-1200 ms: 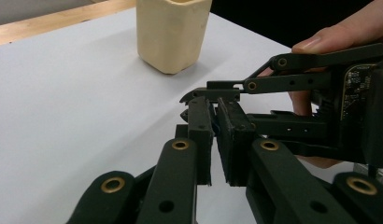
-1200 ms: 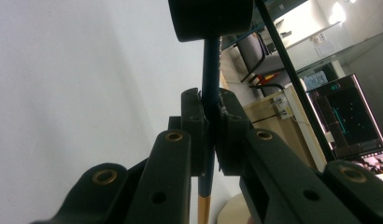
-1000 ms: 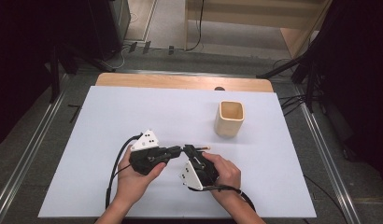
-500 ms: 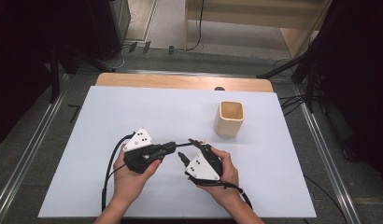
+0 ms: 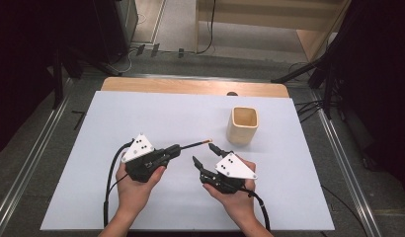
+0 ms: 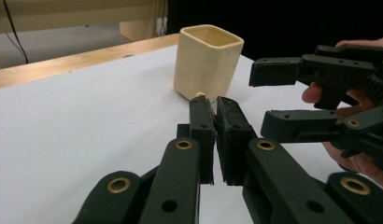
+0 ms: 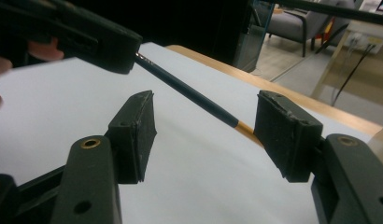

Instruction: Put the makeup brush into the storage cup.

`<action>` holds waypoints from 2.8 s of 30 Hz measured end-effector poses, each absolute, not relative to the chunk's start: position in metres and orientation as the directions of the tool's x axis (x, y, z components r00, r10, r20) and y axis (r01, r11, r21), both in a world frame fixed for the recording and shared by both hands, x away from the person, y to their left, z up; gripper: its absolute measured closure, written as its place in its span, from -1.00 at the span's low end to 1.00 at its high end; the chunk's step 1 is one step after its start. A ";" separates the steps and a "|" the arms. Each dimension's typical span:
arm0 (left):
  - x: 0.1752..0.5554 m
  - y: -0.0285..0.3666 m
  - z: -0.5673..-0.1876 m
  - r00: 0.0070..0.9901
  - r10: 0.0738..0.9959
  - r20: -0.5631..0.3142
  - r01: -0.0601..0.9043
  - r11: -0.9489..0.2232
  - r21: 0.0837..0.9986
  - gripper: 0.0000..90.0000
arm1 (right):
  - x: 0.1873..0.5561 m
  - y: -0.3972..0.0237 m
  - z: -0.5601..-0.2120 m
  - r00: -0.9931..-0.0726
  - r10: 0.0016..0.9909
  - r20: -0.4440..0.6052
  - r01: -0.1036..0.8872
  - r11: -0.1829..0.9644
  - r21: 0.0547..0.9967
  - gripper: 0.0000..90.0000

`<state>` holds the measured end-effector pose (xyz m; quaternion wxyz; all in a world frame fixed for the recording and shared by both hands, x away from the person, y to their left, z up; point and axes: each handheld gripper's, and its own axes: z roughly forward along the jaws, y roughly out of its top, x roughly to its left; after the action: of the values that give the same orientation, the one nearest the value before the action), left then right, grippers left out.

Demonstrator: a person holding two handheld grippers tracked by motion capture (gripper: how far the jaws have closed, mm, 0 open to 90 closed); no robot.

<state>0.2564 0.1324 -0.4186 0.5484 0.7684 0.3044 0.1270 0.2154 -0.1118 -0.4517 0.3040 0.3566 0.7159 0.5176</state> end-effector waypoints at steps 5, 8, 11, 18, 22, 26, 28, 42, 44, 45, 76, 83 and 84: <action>0.256 0.134 -0.419 0.774 0.617 -0.144 0.321 -0.187 0.928 0.92 | 0.218 -0.114 -0.450 -0.576 0.811 0.107 0.280 0.072 0.957 -0.13; 0.255 0.135 -0.419 0.769 0.622 -0.146 0.317 -0.174 0.932 0.92 | 0.220 -0.117 -0.449 -0.564 0.804 0.190 0.322 0.002 0.947 -0.14; 0.255 0.137 -0.419 0.761 0.630 -0.153 0.312 -0.150 0.938 0.92 | 0.221 -0.120 -0.447 -0.544 0.797 0.263 0.359 -0.062 0.931 -0.14; 0.252 0.138 -0.420 0.747 0.645 -0.163 0.297 -0.105 0.949 0.92 | 0.226 -0.127 -0.433 -0.462 0.791 0.401 0.413 -0.209 0.887 -0.13; 0.250 0.138 -0.420 0.750 0.641 -0.162 0.285 -0.093 0.954 0.92 | 0.227 -0.132 -0.428 -0.446 0.770 0.457 0.417 -0.274 0.867 -0.12; 0.248 0.136 -0.421 0.750 0.641 -0.163 0.277 -0.081 0.958 0.92 | 0.228 -0.129 -0.432 -0.438 0.757 0.485 0.440 -0.291 0.850 -0.04; 0.248 0.136 -0.422 0.751 0.642 -0.159 0.268 -0.077 0.960 0.92 | 0.226 -0.125 -0.435 -0.419 0.746 0.517 0.459 -0.318 0.830 -0.03; 0.241 0.130 -0.426 0.754 0.639 -0.152 0.240 -0.052 0.969 0.92 | 0.233 -0.130 -0.449 -0.331 0.593 0.735 0.593 -0.475 0.650 -0.06; 0.240 0.129 -0.426 0.758 0.636 -0.147 0.233 -0.053 0.971 0.92 | 0.233 -0.131 -0.451 -0.313 0.583 0.749 0.599 -0.491 0.632 -0.06; 0.240 0.128 -0.426 0.759 0.634 -0.146 0.231 -0.053 0.972 0.92 | 0.234 -0.132 -0.451 -0.309 0.577 0.756 0.603 -0.496 0.625 -0.06; 0.230 0.107 -0.439 0.798 0.587 -0.139 0.217 -0.065 0.974 0.92 | 0.250 -0.153 -0.466 -0.081 0.335 0.939 0.693 -0.658 0.295 -0.04; 0.228 0.105 -0.440 0.799 0.587 -0.127 0.206 -0.068 0.976 0.92 | 0.251 -0.154 -0.469 -0.058 0.308 0.950 0.707 -0.659 0.257 0.06; 0.228 0.105 -0.440 0.800 0.587 -0.126 0.205 -0.070 0.976 0.92 | 0.252 -0.154 -0.470 -0.056 0.305 0.951 0.710 -0.658 0.253 0.07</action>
<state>0.2279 0.1048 -0.4403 0.6231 0.7152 0.2768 0.1533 0.2516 -0.1541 -0.4696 -0.1633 0.6672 0.3801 0.6195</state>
